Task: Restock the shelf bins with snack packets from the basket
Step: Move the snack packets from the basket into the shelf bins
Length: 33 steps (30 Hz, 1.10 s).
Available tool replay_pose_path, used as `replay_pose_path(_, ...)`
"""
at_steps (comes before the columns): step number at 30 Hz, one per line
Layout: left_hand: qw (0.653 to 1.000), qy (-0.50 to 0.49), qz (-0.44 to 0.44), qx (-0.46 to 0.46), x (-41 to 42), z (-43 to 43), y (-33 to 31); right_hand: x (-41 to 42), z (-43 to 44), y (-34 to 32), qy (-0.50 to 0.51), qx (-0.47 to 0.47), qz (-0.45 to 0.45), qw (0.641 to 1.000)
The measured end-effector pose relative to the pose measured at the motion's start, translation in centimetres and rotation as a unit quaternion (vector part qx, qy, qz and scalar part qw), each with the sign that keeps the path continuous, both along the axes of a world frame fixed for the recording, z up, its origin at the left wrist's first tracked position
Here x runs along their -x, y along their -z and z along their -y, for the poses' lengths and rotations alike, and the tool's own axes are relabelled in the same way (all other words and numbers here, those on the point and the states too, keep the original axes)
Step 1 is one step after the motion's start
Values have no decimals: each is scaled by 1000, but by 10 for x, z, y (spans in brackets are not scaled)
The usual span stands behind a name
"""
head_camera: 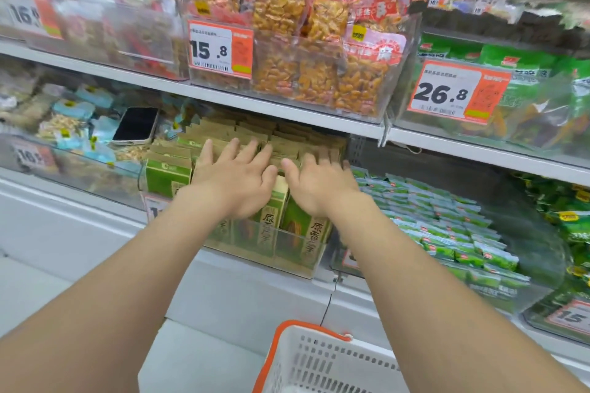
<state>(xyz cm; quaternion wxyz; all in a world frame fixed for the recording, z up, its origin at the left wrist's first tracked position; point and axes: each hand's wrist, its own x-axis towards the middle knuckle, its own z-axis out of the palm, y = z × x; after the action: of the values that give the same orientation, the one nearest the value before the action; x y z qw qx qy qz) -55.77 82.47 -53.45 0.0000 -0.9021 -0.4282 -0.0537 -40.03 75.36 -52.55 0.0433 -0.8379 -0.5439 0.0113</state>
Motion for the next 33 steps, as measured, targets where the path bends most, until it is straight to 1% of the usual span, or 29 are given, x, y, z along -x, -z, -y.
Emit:
replay_pose_path(4,1000,1,-9,-7,-9,-8,-2,-6,-12,1,2,25,-15,1000)
replay_pose_path(7,1000,13,24,-7,-6,-8,-4,-9,-12,-4,-5,24,-14,1000)
replay_pose_path(8,998,27,59,-16,-3,-8,-5,-8,-9,-7,-3,22,-9,1000)
replay_pose_path(10,980,47,191,-38,7,-10,-5,-1,-6,-11,5,-4,24,1000)
replay_pose_path(11,966,37,252,-52,14,-13,-5,7,-6,-13,1,-34,59,998)
replay_pose_path(12,956,12,285,-68,22,-18,-4,16,-7,-13,-16,-83,84,993)
replay_pose_path(13,954,-15,287,-84,28,-25,-3,24,-9,-13,-52,-143,87,985)
replay_pose_path(14,958,-39,268,-93,34,-30,-1,31,-9,-13,-96,-185,51,977)
replay_pose_path(15,965,-50,239,-90,38,-35,1,38,-8,-15,-138,-204,-17,969)
replay_pose_path(16,972,-49,215,-80,41,-35,2,43,-7,-16,-167,-185,-89,964)
replay_pose_path(17,977,-41,199,-70,42,-35,4,46,-9,-16,-182,-142,-127,965)
replay_pose_path(18,979,-34,190,-64,43,-33,4,48,-12,-15,-187,-100,-121,970)
replay_pose_path(19,981,-32,182,-61,43,-32,3,48,-15,-13,-183,-68,-92,976)
replay_pose_path(21,985,-37,159,-55,42,-31,0,44,-22,-13,-163,-35,-66,984)
replay_pose_path(24,991,-45,123,-37,38,-34,-2,40,-31,-19,-139,-1,-90,986)
replay_pose_path(26,991,-47,118,-29,37,-34,-3,38,-35,-21,-134,18,-104,985)
replay_pose_path(28,992,-41,115,-34,37,-35,-5,37,-35,-16,-131,-12,-109,985)
replay_pose_path(30,993,-28,112,-39,37,-37,-6,37,-29,-6,-107,-99,-97,985)
replay_pose_path(32,993,-18,111,-39,34,-40,-6,35,-18,5,-59,-204,-42,976)
replay_pose_path(33,993,-17,113,-38,32,-40,-7,36,-12,8,-39,-228,-12,973)
